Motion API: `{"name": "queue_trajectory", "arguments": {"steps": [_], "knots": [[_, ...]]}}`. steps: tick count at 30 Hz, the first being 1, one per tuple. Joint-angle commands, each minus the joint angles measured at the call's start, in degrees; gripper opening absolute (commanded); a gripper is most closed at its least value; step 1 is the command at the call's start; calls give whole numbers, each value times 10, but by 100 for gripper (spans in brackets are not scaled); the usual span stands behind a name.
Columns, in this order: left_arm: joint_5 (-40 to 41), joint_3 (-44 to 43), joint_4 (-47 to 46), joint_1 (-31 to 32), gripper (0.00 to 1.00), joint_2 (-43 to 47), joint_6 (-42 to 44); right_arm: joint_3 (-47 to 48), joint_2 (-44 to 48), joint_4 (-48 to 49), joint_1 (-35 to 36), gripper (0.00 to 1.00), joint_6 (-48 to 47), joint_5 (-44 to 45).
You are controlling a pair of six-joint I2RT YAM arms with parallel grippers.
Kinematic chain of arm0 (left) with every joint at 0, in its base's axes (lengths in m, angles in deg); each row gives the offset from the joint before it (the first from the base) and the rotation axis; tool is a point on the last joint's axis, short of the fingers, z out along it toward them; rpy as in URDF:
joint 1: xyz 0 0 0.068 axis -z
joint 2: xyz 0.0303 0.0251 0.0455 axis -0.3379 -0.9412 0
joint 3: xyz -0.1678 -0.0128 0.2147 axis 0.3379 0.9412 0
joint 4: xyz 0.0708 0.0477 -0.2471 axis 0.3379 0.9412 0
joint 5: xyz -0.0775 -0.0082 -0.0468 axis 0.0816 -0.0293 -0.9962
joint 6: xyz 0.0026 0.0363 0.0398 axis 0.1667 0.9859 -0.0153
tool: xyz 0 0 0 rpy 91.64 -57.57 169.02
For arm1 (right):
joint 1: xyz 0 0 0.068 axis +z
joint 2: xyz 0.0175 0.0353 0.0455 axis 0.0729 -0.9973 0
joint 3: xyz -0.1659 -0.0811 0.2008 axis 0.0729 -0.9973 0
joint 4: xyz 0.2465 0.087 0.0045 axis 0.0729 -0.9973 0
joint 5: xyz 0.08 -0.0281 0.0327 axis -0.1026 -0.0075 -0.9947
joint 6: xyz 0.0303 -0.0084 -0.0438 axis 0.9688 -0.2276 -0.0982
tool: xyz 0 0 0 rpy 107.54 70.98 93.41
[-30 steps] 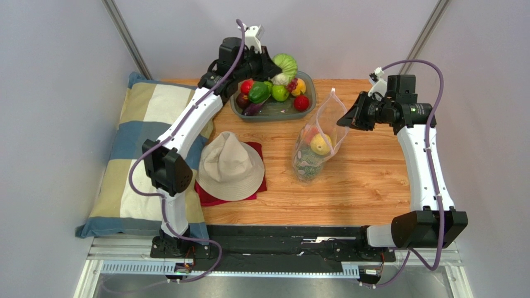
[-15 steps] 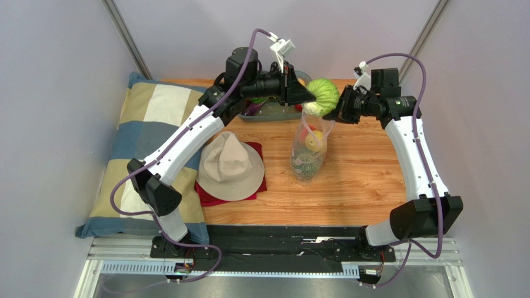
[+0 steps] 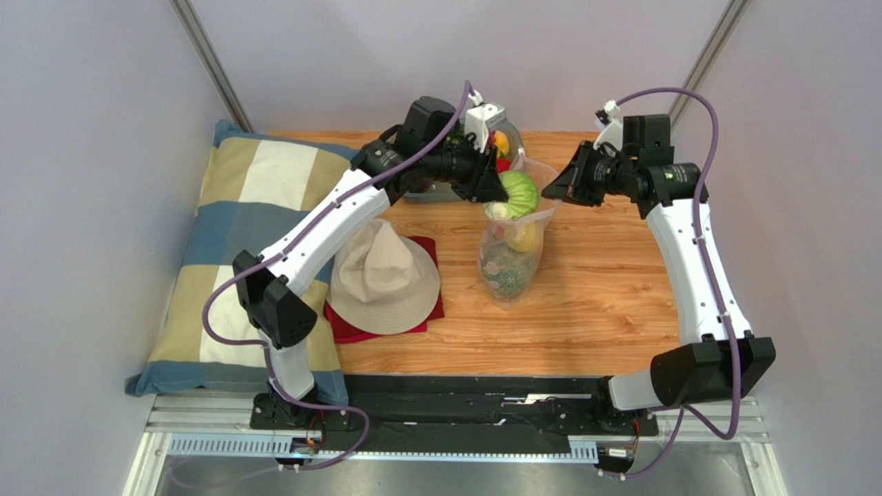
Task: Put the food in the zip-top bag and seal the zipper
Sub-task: Place the fake vegetable in the zipper food storage bag.
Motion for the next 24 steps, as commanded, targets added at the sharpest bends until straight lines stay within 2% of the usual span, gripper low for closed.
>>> {"name": "queue_trajectory", "arguments": {"steps": [1, 3, 4, 6, 7, 10, 13, 16, 18, 24], "knots": [[62, -104, 130, 17, 16, -9, 133, 8, 29, 12, 2, 0, -12, 4], [62, -142, 159, 29, 22, -20, 198, 10, 27, 12, 4, 0, -14, 3], [46, -153, 181, 33, 33, -23, 216, 10, 28, 14, 7, 0, -16, 1], [38, -176, 190, 38, 48, -26, 238, 10, 27, 16, 12, 0, -17, -1], [16, -181, 199, 40, 63, -26, 247, 10, 27, 19, 16, 0, -19, -1], [23, -221, 213, 44, 79, -37, 258, 10, 28, 17, 24, 0, -23, -3], [33, -244, 222, 43, 87, -49, 256, 10, 30, 12, 25, 0, -29, -3], [25, -228, 215, 43, 89, -48, 247, 11, 31, 6, 25, 0, -36, -5], [20, -220, 212, 43, 82, -50, 236, 10, 34, 5, 25, 0, -39, -11], [9, -177, 173, 43, 69, -63, 214, -1, 41, 13, 23, 0, -42, -38]]}}
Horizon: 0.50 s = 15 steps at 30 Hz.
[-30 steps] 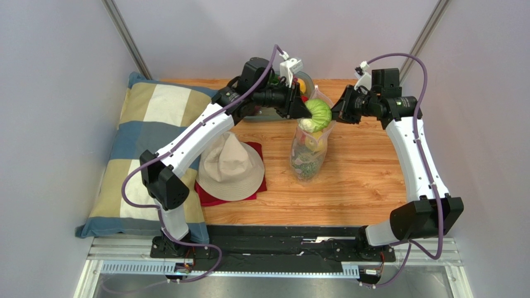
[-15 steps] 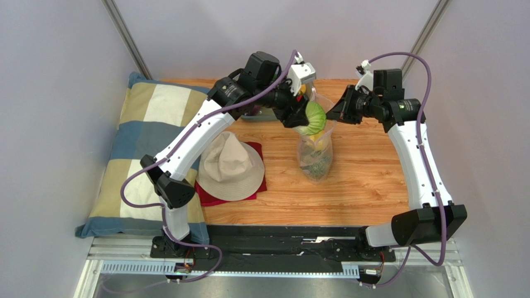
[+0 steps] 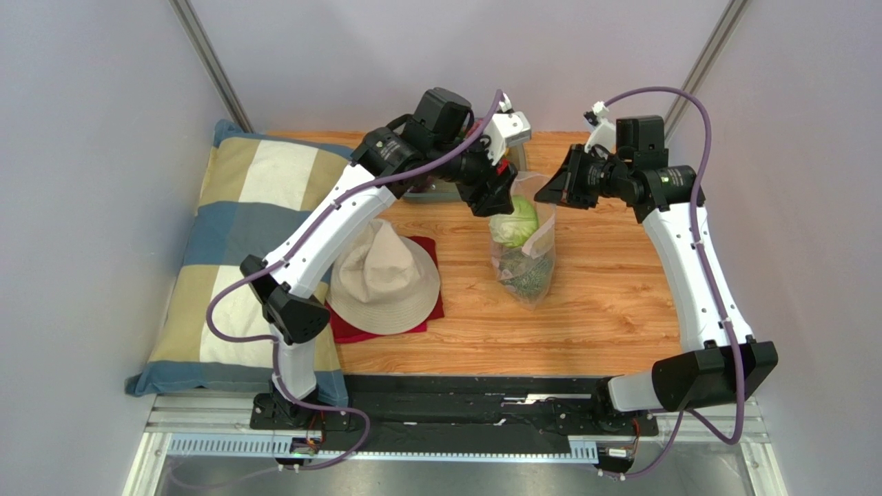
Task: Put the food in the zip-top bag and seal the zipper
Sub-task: Place the fake vegetable in the zipper food storage bag.
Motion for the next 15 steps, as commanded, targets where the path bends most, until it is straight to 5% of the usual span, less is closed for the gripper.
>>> {"name": "queue_trajectory", "arguments": {"steps": [1, 5, 10, 12, 15], "knots": [[-22, 8, -29, -1, 70, -19, -14, 1, 26, 13, 0, 0, -9, -28], [-54, 37, -80, -27, 80, 6, -69, -2, 31, 14, -7, 0, -11, -39], [-136, 297, -349, -156, 85, 100, -322, -14, 39, 14, -20, 0, -11, -40], [-164, 347, -395, -174, 99, 121, -381, -17, 42, 15, -23, 0, -11, -41], [-194, 394, -418, -166, 99, 139, -396, -21, 42, 17, -23, 0, -11, -44]]}}
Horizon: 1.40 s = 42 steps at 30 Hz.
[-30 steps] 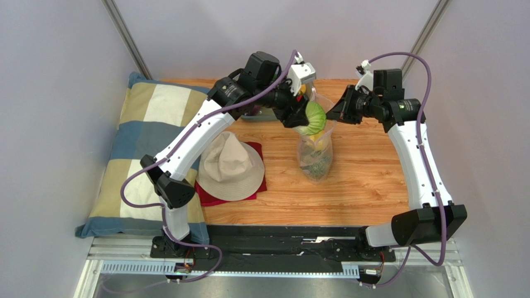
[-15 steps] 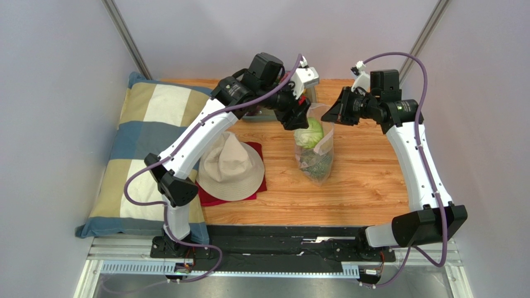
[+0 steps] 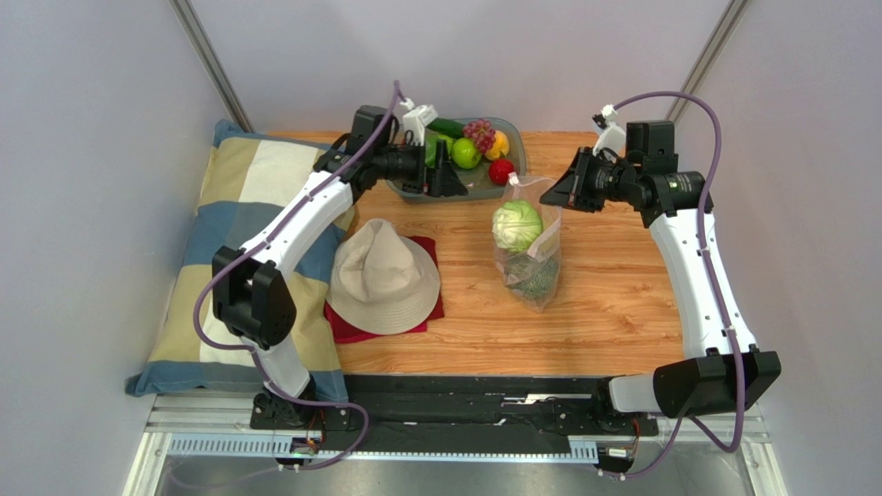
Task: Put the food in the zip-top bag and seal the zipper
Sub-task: Place the fake vegetable in the zipper food storage bag, then pick up the fake vegetable from the zipper food storage bag.
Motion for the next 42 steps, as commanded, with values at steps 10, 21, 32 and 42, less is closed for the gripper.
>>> {"name": "queue_trajectory", "arguments": {"steps": [10, 21, 32, 42], "knots": [[-11, 20, -133, 83, 99, 4, -123, -7, 18, 26, -4, 0, 5, -32], [-12, -4, -113, 93, 99, -36, -142, -18, 22, 39, -4, 0, 15, -35], [-60, 15, -124, 114, 99, -24, -142, -32, 21, 60, -3, 0, 42, -26], [-101, 35, -164, 129, 99, -32, -163, -61, 37, 88, -4, 0, 74, -21]]}}
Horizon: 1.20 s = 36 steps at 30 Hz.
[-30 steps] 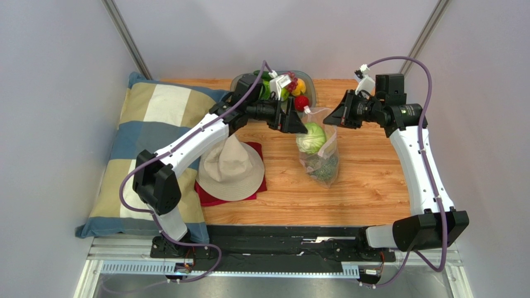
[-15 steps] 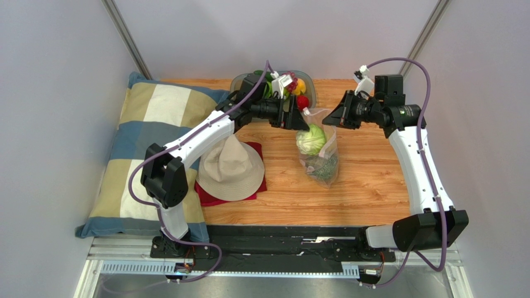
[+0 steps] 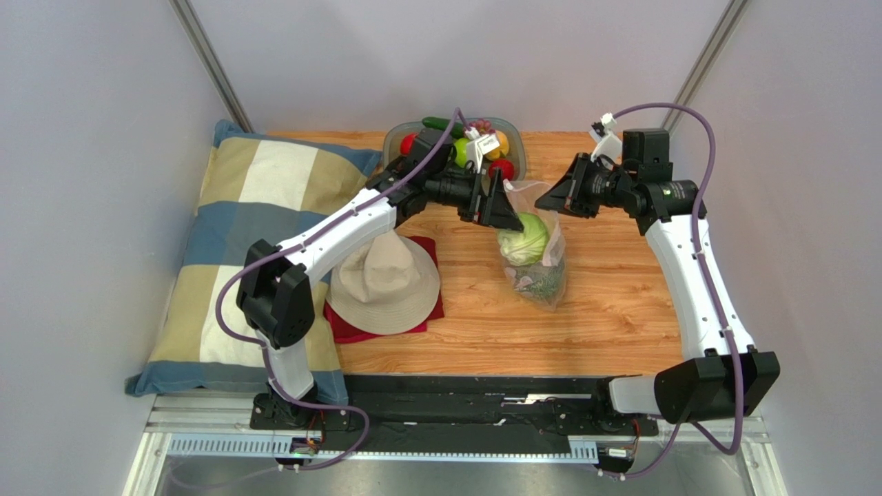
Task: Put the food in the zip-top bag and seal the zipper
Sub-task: Pick up the fake vegetable from the zipper food storage bag.
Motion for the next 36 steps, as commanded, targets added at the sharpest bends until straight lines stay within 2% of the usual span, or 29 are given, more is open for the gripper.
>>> {"name": "queue_trajectory", "arguments": {"steps": [1, 5, 12, 15, 16, 18, 19, 20, 21, 22, 23, 24, 29, 33, 36], "knots": [[-28, 6, -46, 11, 99, 5, -18, -12, 26, 44, -2, 0, 28, -6], [6, -30, 16, 20, 99, -14, 0, -16, 29, 49, -1, 0, 35, -11], [134, -77, 100, 39, 99, -28, 44, -22, 36, 54, -2, 0, 45, -16], [131, -81, 106, 40, 99, -39, 46, -29, 36, 59, -2, 0, 50, -18], [130, -81, 106, 41, 87, -40, 42, -32, 36, 61, -2, 0, 51, -21], [124, -81, 106, 40, 80, -46, 39, -33, 36, 66, -1, 0, 56, -23], [118, -82, 105, 40, 56, -47, 39, -34, 35, 66, -2, 0, 56, -25], [117, -86, 108, 40, 44, -49, 38, -34, 35, 66, -1, 0, 56, -25], [114, -85, 110, 40, 38, -47, 33, -34, 36, 66, -1, 0, 55, -25], [105, -82, 106, 36, 18, -43, 26, -35, 37, 66, -2, 0, 53, -24], [98, -69, 94, 32, 7, -36, 22, -37, 38, 66, -1, 0, 52, -24], [90, -60, 89, 27, 0, -14, 19, -37, 41, 64, -1, 0, 48, -23], [62, 41, 48, -37, 0, 97, 18, -34, 55, 46, -2, 0, 17, -13], [94, 61, 85, -73, 0, 198, 82, -43, 61, 48, -1, 0, 14, -22], [116, 50, 107, -79, 0, 234, 113, -57, 54, 73, -2, 0, 43, -39]]}}
